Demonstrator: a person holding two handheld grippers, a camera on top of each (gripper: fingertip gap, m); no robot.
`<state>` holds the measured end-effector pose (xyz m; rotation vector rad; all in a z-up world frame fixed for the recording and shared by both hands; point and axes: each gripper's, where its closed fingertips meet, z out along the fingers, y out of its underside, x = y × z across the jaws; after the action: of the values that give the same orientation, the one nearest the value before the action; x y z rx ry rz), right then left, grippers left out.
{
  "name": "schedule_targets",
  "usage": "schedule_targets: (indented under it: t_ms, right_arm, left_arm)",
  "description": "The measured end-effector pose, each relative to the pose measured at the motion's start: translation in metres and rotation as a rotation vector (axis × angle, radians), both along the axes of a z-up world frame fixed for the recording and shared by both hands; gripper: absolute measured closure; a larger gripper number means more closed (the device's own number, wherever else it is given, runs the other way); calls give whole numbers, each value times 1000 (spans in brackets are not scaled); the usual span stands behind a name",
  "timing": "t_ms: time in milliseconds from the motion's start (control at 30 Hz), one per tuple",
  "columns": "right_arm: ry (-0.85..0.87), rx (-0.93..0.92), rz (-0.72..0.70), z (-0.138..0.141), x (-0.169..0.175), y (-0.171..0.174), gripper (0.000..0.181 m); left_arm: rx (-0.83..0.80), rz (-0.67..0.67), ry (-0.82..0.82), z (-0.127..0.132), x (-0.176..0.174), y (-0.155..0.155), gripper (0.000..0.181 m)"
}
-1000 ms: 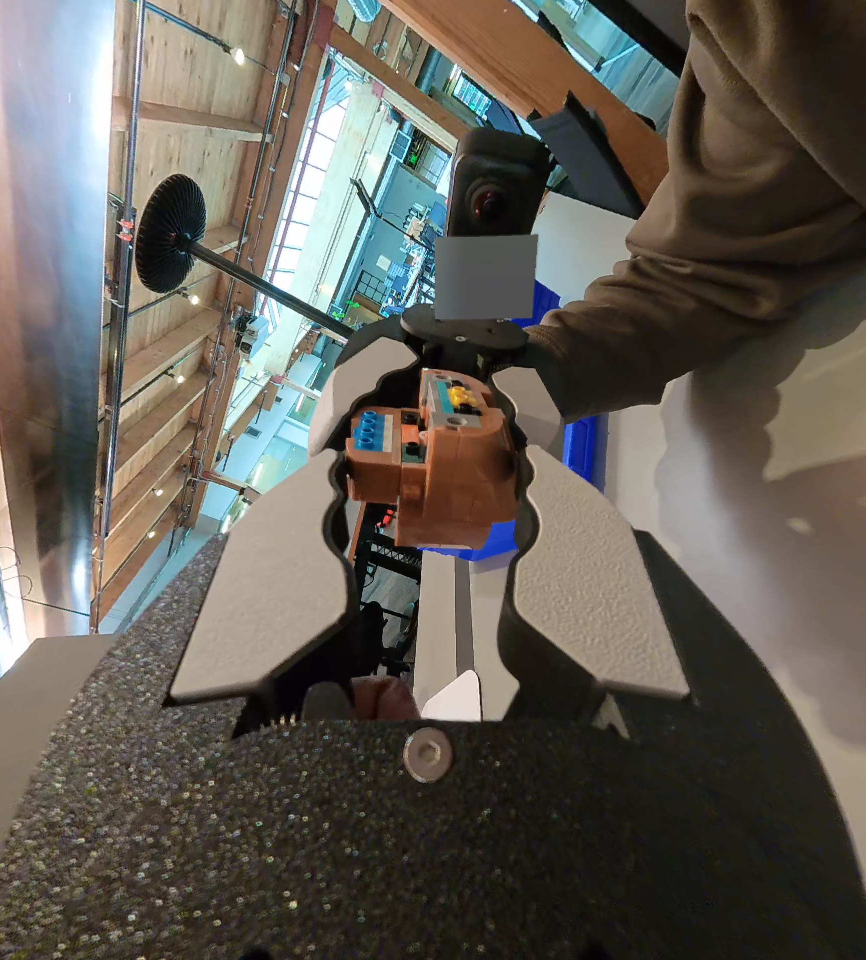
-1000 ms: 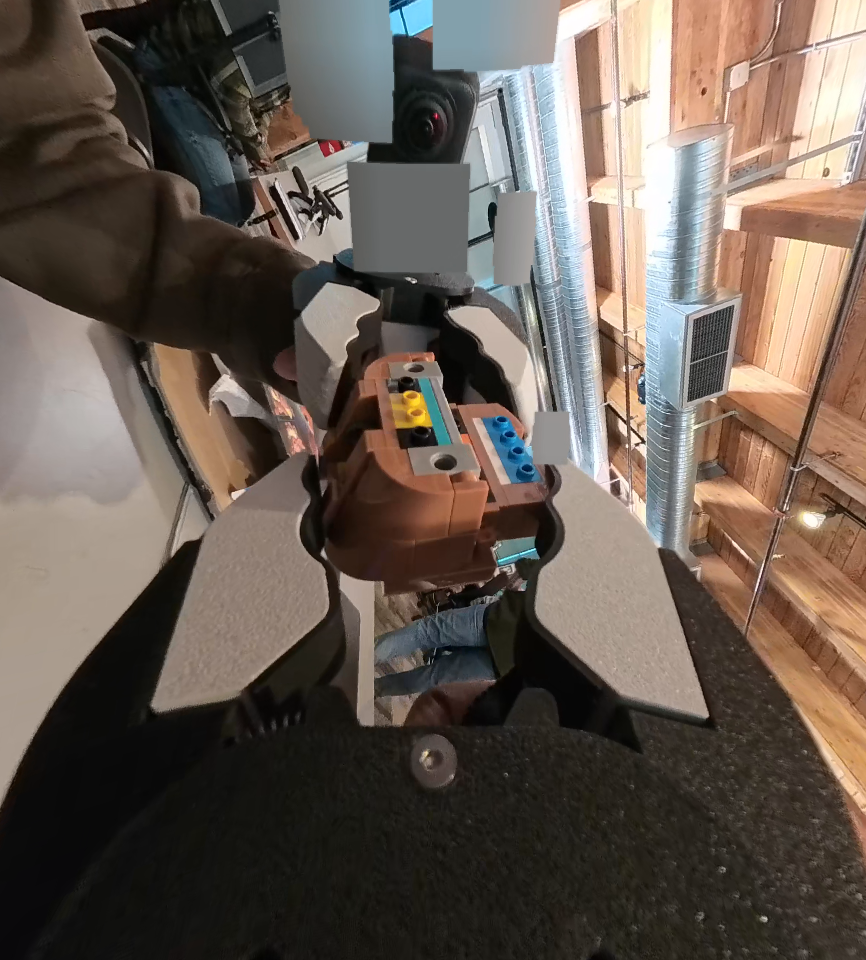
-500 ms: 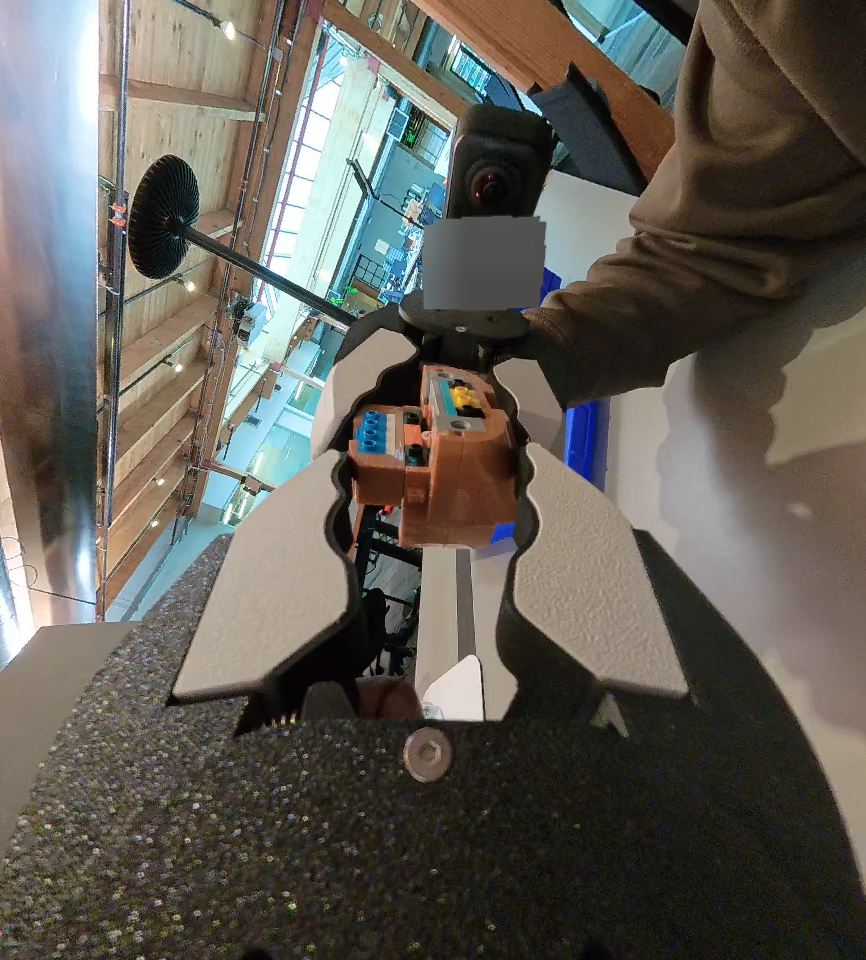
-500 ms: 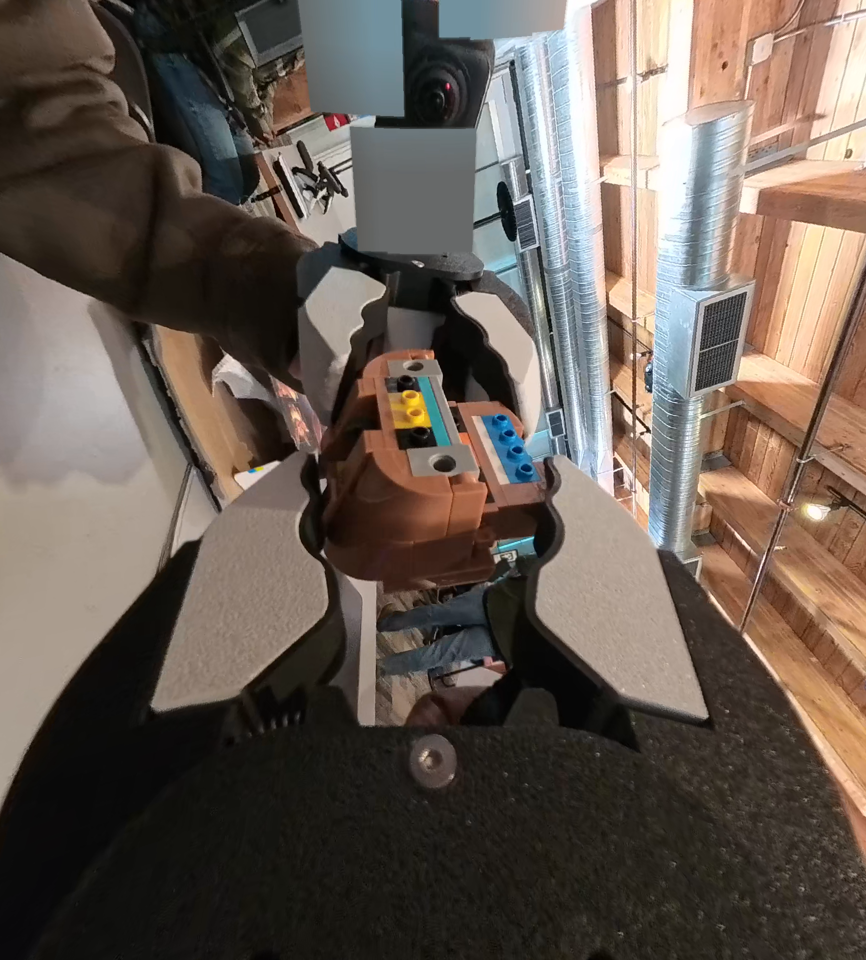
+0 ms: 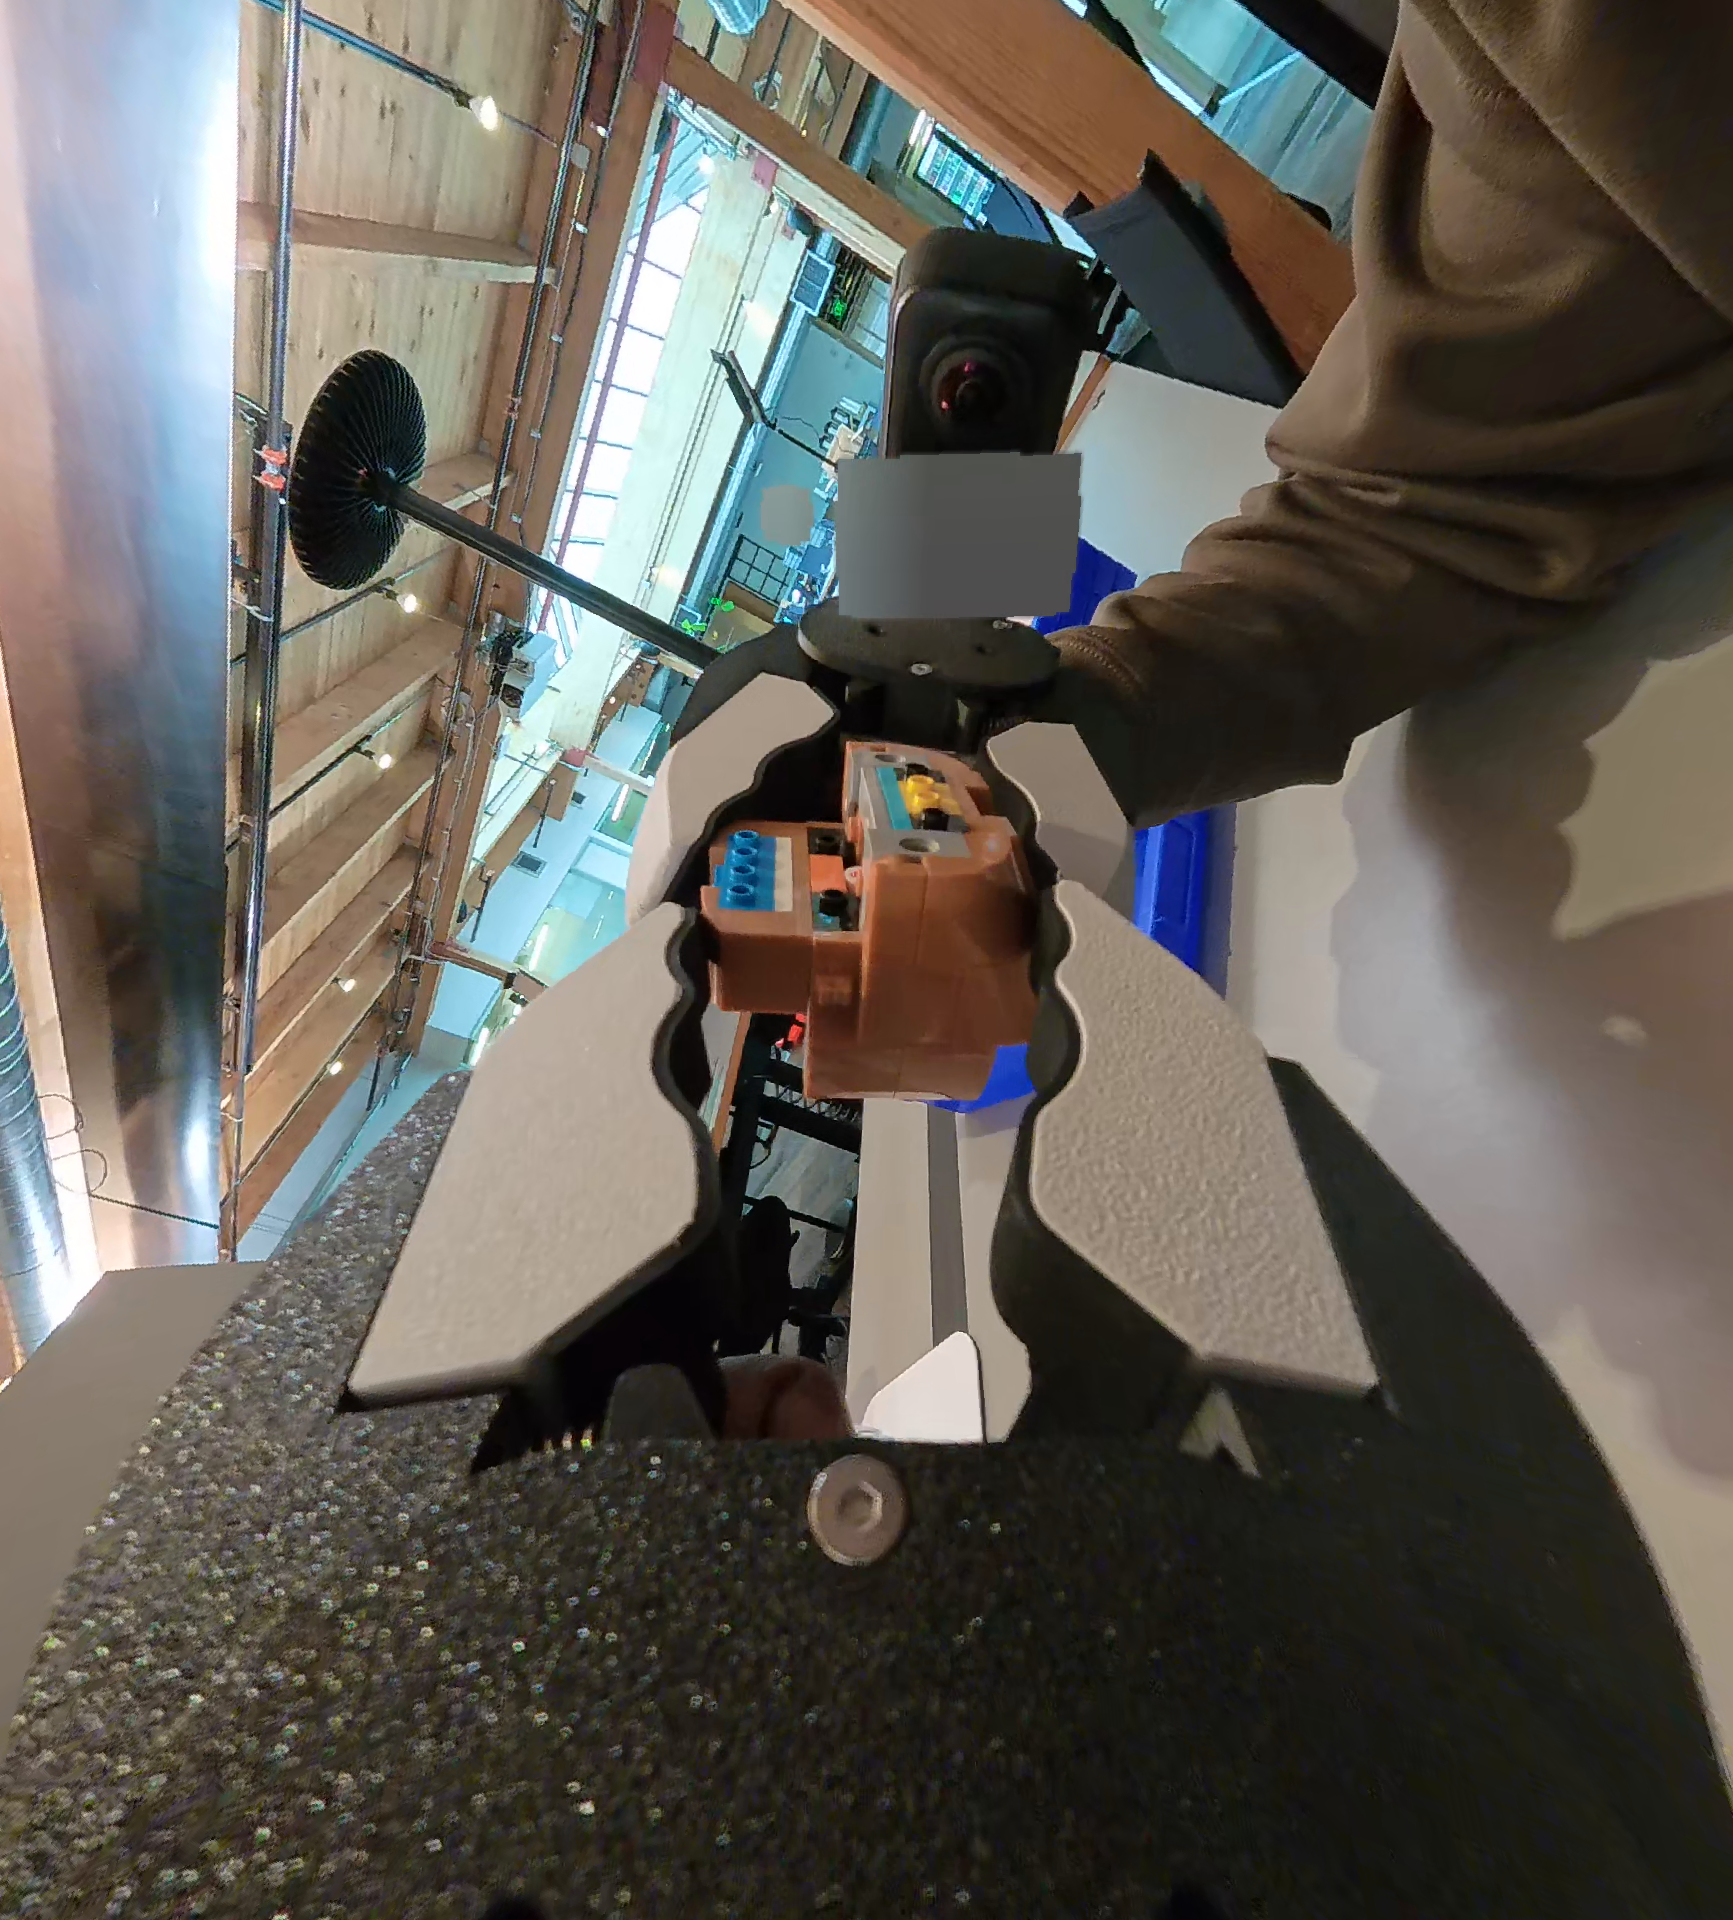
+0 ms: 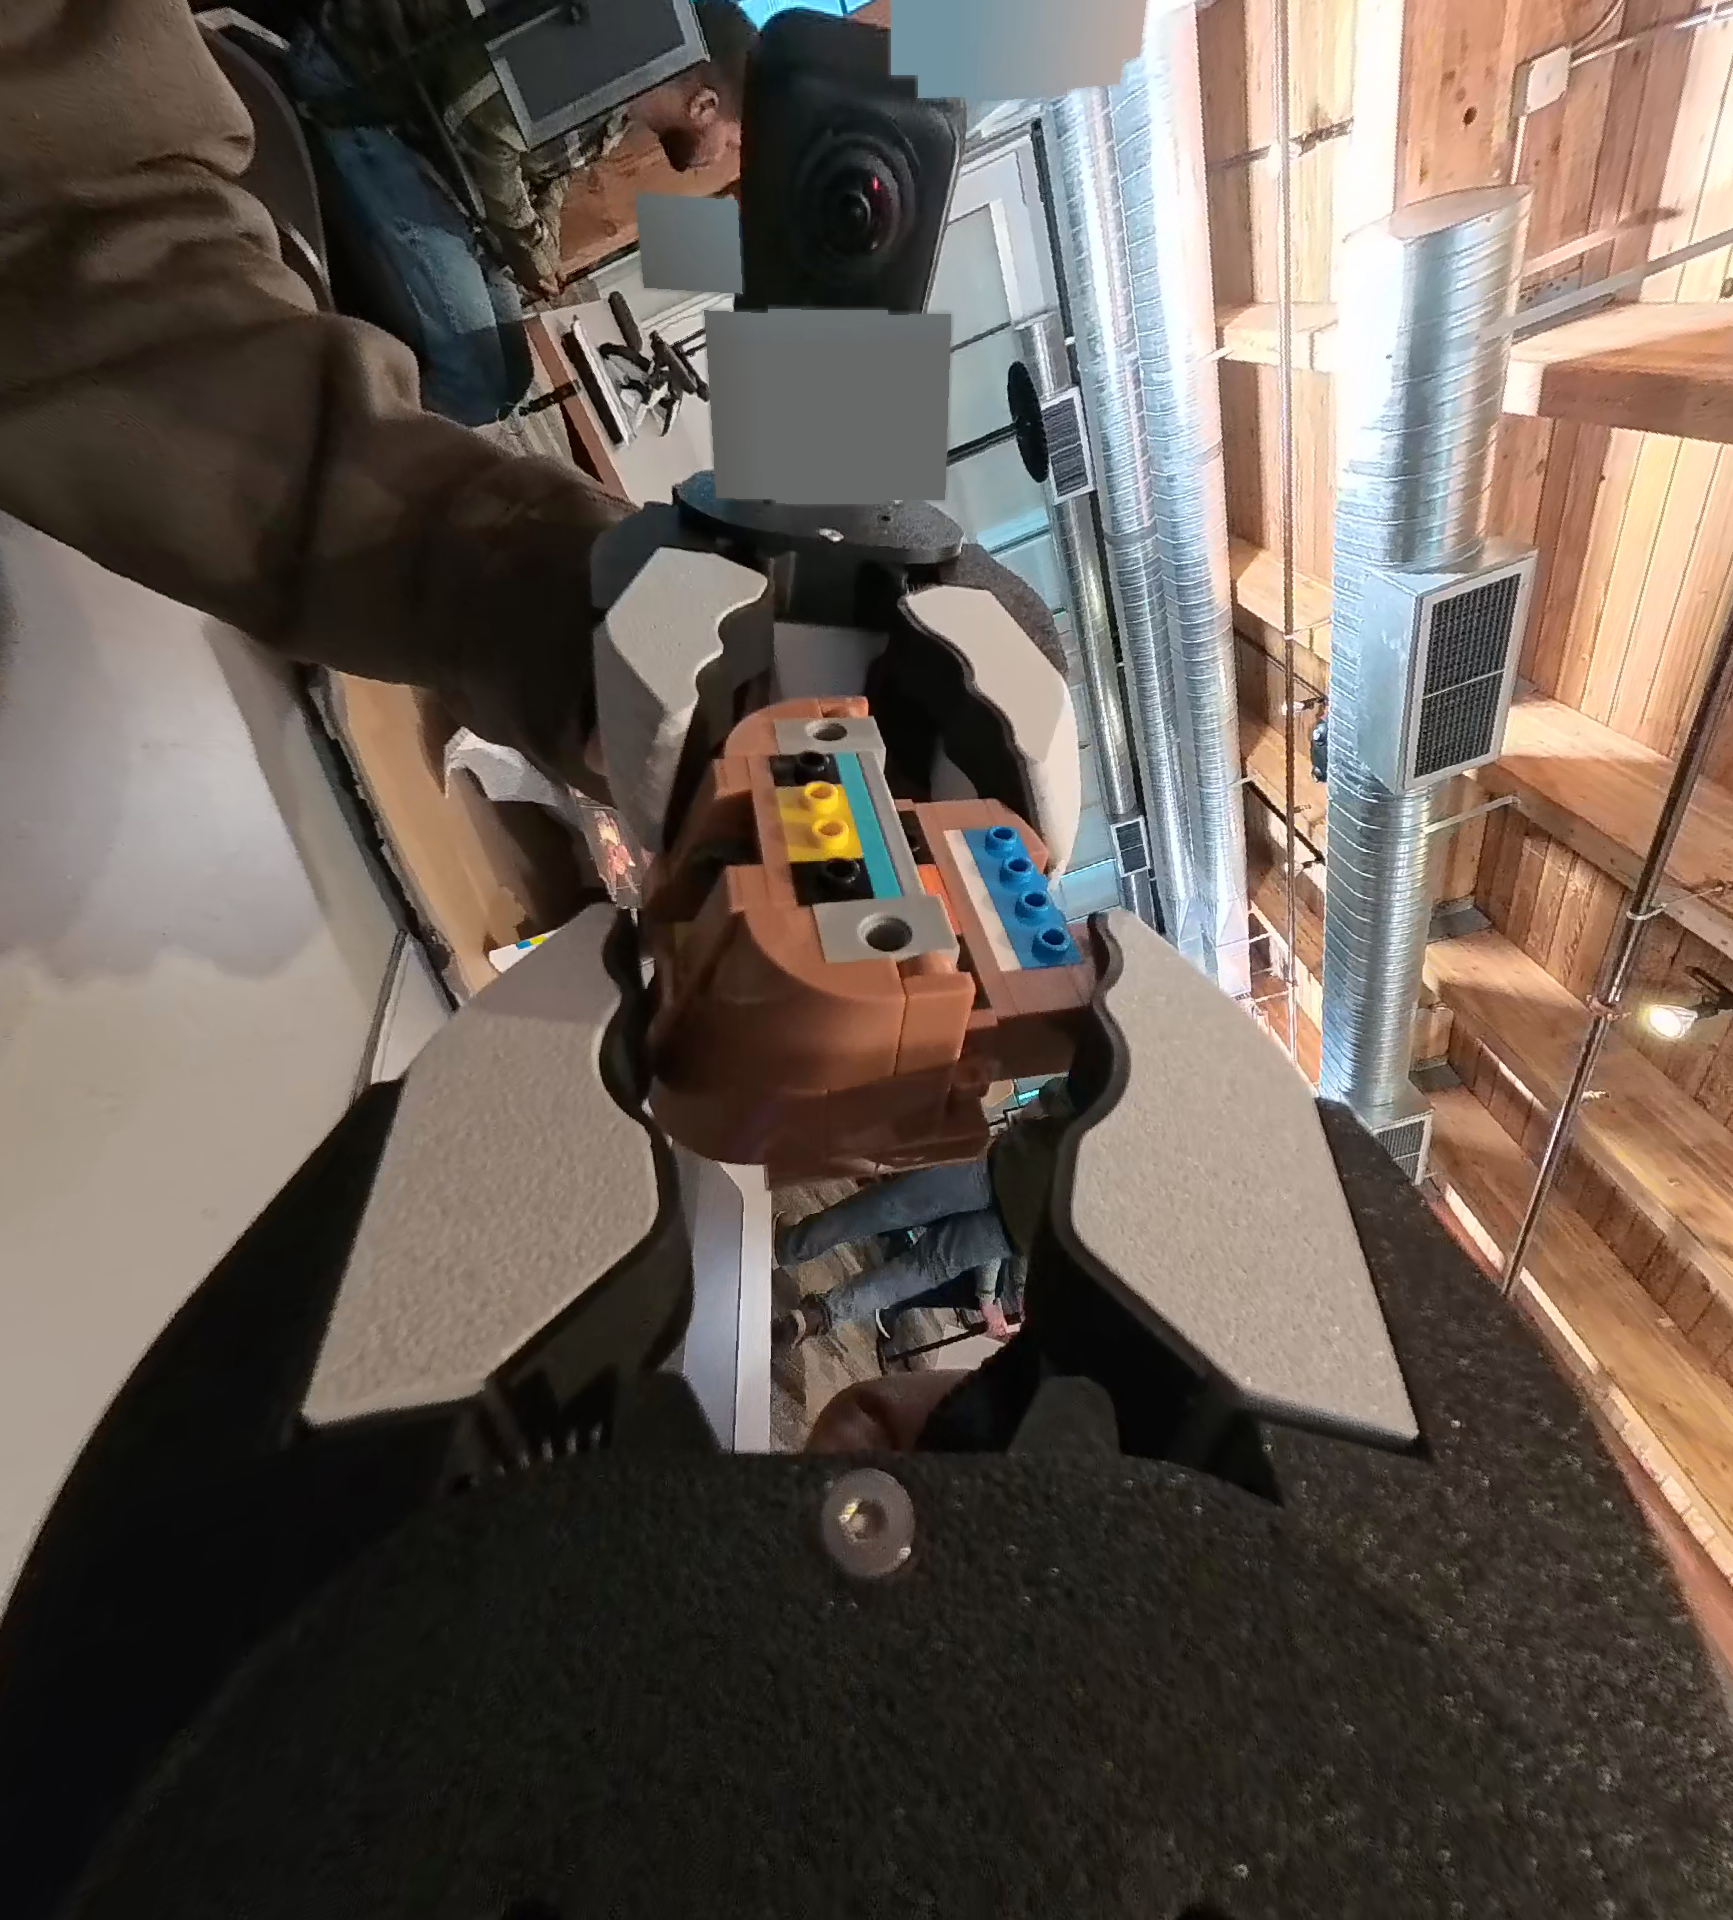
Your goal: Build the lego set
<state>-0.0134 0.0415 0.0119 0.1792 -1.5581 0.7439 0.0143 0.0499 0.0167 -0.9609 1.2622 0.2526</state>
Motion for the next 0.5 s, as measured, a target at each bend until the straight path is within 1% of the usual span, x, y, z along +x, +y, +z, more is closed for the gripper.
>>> schedule_targets:
  t_ms: [500]
  right_arm:
    - [17, 10, 8, -1, 0, 1, 100]
  left_arm:
    - [14, 0, 5, -1, 1, 0, 121]
